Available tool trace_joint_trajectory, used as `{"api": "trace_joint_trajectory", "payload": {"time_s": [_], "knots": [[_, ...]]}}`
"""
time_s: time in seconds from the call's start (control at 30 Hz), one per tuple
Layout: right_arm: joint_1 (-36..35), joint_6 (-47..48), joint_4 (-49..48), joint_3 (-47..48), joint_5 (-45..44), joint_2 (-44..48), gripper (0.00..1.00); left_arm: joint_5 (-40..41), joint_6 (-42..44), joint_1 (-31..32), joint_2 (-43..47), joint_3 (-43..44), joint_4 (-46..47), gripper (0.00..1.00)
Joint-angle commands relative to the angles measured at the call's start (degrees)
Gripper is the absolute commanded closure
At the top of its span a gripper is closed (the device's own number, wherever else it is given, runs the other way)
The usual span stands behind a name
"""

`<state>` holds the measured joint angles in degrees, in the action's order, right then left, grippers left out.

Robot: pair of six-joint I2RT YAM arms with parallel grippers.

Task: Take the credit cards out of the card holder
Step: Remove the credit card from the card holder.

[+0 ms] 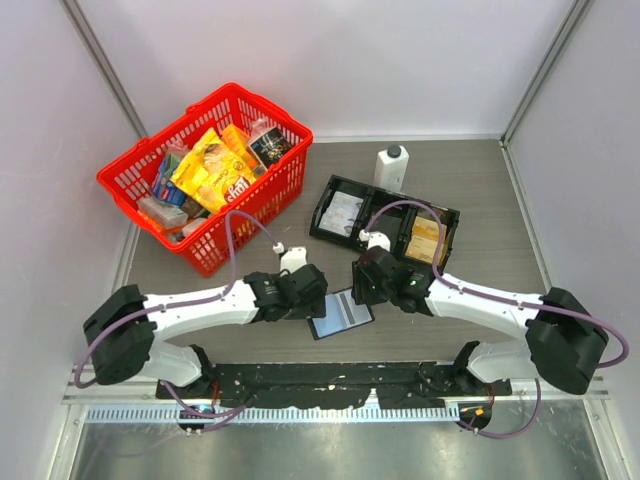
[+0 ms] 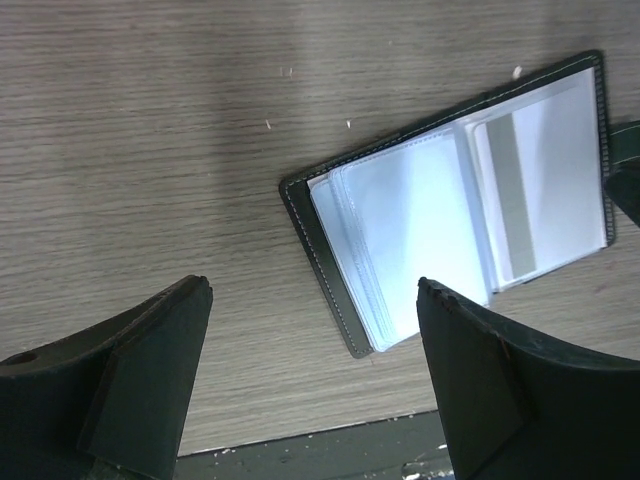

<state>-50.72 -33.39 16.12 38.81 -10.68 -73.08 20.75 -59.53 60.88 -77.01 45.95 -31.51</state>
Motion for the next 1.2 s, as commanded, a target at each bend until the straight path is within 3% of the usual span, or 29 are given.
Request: {"api": "trace_joint_trajectory", "payload": {"time_s": [0.0, 0.37, 0.83, 1.17], "knots": [[0.18, -2.12, -2.58, -0.14, 0.39, -1.71, 0.57, 1.92, -0.76, 1.17, -3.66, 2.65, 2.59, 0.13], [0.36, -2.38, -2.67, -0.57, 2.68, -5.76, 0.57, -0.45, -2.08, 2.22, -9.38, 1.42, 5.93, 0.27], [0.45, -1.95, -4.43, -1.63, 5.49, -7.6, 0.57, -1.86, -3.49, 2.75, -9.82, -0.43, 8.04, 0.6], [0.45, -1.77, -8.12, -1.63, 12.52, -1.63, 0.69, -2.38, -3.67, 2.66, -9.65, -0.87, 9.01, 0.62]]}}
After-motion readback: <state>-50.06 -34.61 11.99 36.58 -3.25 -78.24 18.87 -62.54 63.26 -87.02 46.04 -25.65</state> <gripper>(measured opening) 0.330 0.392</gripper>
